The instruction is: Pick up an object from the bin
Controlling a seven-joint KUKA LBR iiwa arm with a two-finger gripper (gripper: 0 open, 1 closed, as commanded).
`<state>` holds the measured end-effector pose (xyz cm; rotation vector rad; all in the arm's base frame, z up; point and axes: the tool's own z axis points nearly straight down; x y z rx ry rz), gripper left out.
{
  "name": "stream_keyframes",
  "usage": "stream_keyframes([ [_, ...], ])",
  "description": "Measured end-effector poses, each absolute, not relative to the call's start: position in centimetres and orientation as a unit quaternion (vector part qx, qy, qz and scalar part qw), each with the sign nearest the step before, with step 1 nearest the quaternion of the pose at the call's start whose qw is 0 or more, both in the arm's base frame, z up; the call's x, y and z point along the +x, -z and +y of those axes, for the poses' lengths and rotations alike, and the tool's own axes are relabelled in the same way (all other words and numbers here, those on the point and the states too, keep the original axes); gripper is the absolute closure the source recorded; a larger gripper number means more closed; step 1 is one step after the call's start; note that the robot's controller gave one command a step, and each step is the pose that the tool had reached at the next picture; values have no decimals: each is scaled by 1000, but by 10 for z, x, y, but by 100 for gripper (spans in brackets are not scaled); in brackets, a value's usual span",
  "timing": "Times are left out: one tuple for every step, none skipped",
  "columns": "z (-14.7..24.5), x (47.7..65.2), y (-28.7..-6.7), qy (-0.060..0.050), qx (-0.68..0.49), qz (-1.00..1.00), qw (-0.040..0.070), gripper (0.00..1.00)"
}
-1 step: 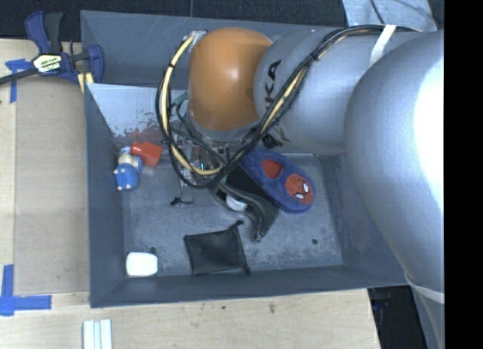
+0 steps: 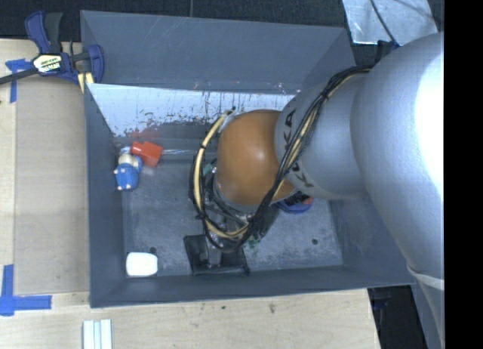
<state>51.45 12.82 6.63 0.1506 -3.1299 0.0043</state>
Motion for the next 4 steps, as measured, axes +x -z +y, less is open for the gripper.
stream_keyframes([
  [100,496,-101,0,-59,-998,0,0],
  [84,493,-105,-1,-108,-994,2,0],
  [75,494,-69,-1,-278,-961,7,0],
  [74,493,-69,-1,-278,-961,7,0],
])
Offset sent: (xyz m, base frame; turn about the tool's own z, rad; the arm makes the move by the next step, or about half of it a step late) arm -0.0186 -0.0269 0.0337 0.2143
